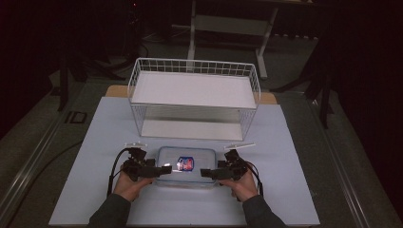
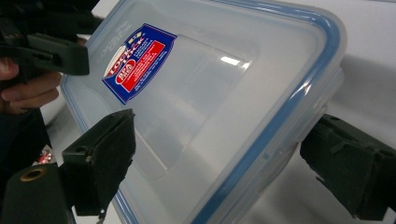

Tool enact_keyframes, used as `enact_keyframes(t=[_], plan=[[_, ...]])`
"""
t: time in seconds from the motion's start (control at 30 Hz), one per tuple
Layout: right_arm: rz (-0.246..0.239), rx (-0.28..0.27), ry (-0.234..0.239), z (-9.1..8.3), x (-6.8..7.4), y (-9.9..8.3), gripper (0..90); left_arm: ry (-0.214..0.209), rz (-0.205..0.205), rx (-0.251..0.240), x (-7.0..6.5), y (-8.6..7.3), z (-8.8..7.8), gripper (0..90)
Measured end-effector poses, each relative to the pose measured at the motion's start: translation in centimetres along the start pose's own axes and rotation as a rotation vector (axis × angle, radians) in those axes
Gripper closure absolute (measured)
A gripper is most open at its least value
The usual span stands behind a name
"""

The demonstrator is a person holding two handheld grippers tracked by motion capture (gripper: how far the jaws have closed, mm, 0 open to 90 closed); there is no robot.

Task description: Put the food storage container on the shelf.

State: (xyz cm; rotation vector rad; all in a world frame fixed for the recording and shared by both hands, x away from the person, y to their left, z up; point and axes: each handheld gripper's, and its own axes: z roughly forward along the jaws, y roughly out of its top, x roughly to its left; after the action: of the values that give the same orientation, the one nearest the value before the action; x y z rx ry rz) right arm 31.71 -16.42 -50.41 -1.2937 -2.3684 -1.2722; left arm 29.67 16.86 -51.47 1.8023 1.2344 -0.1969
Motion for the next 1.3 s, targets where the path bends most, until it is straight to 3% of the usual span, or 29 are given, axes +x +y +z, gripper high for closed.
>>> enact_keyframes(t=[0.2,0.33,0.53,0.67,0.9,1.17,1.3], plan=[[0.048,0.012,0.03,0.1,-0.5,-0.1,10.8,-0.015,-0.023,0.018,0.2,0.0,-0.1,13.7],[0.088,0.02,0.053,0.1,-0.7,-0.2,12.0,-0.022,-0.047,0.023,0.3,0.1,-0.5,18.5],[0.088,0.007,0.066,-0.9,-0.7,-0.6,25.7,-0.055,-0.109,0.005,0.8,-0.2,-1.4,29.5],[0.103,-0.033,0.099,-1.9,-0.9,-1.1,37.4,-0.062,-0.093,-0.013,0.5,-0.6,-2.1,35.9],[0.112,-0.071,0.118,-2.9,-0.5,-1.9,47.7,-0.087,-0.08,-0.036,0.2,-1.4,-3.1,43.0],[0.121,-0.096,0.129,-3.3,-0.1,-2.8,50.8,-0.12,-0.073,-0.049,0.3,-2.1,-3.7,48.4],[0.13,-0.093,0.123,-3.5,0.2,-2.9,51.0,-0.102,-0.06,-0.056,-0.2,-2.3,-3.8,48.1]])
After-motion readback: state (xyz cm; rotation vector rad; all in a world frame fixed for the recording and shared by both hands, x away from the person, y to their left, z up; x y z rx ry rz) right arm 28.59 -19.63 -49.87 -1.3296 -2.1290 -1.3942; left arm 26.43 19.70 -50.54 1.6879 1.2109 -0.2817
